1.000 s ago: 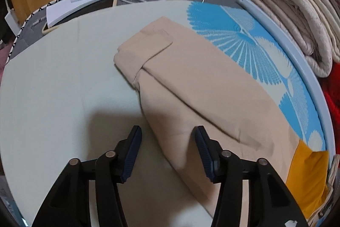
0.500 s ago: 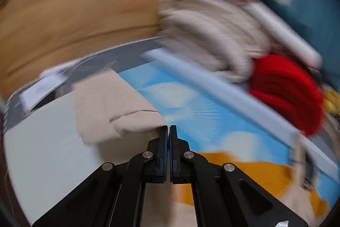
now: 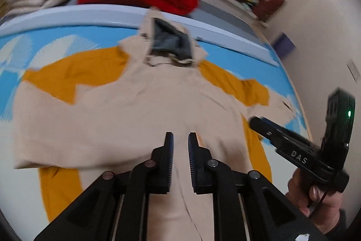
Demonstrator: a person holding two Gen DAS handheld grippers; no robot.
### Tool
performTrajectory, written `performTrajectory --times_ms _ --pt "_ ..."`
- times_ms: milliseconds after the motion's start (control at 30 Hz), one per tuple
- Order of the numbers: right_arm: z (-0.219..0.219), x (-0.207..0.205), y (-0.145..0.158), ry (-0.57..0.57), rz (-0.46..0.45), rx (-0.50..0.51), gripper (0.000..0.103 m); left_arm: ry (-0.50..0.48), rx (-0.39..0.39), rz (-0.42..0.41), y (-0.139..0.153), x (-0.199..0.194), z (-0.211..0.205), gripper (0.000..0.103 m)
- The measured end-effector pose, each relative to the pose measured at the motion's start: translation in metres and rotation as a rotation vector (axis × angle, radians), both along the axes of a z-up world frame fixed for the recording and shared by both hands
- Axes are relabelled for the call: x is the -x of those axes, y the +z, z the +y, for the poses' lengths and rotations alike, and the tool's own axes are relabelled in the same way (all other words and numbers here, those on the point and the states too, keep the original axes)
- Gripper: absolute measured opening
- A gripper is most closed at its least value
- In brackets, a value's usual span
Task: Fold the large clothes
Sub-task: 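Carry the held sleeve with the left gripper across the jacket body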
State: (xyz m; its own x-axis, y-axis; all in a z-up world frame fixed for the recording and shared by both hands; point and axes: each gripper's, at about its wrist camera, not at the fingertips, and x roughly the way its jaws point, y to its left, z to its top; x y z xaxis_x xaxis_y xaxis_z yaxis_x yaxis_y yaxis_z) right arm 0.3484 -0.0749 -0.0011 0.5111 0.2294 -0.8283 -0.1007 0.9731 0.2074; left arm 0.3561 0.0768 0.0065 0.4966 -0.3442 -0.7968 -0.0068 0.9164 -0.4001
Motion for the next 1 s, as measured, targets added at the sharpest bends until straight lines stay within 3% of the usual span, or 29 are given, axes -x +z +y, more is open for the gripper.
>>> performTrajectory --times_ms 100,167,233,267,500,600,867,900,967,1000 --pt "-0.002 -0.004 -0.002 -0.016 0.008 -0.012 0.041 0.117 -0.059 -0.037 0.008 0.009 0.036 0.016" --pt "-0.002 -0.006 -0.006 -0.023 0.008 -0.001 0.041 0.183 -0.233 -0.051 0.002 0.012 0.049 0.016" --pt "-0.004 -0.010 -0.013 -0.045 0.019 0.001 0.039 0.208 -0.379 0.017 -0.011 0.000 0.055 0.016" --pt "-0.006 -0.013 -0.018 -0.057 0.031 -0.007 0.035 0.215 -0.389 0.032 -0.015 -0.005 0.060 0.016" --pt "-0.011 -0.033 -0.058 -0.113 0.108 -0.045 0.035 0.269 -0.309 0.096 -0.026 -0.031 0.079 0.016" --pt "-0.008 -0.042 -0.082 -0.117 0.169 -0.086 0.046 0.280 -0.258 0.107 -0.025 -0.040 0.085 0.016" --pt "-0.011 -0.056 -0.145 -0.184 0.334 -0.206 0.047 0.335 -0.251 0.120 -0.024 -0.042 0.108 0.016" --pt "-0.011 -0.057 -0.150 -0.191 0.348 -0.219 0.046 0.340 -0.253 0.119 -0.023 -0.042 0.110 0.016" --pt "-0.009 -0.058 -0.155 -0.188 0.348 -0.227 0.022 0.348 -0.258 0.116 -0.022 -0.042 0.113 0.016" --pt "-0.008 -0.058 -0.154 -0.179 0.336 -0.220 0.015 0.351 -0.260 0.114 -0.022 -0.042 0.114 0.016"
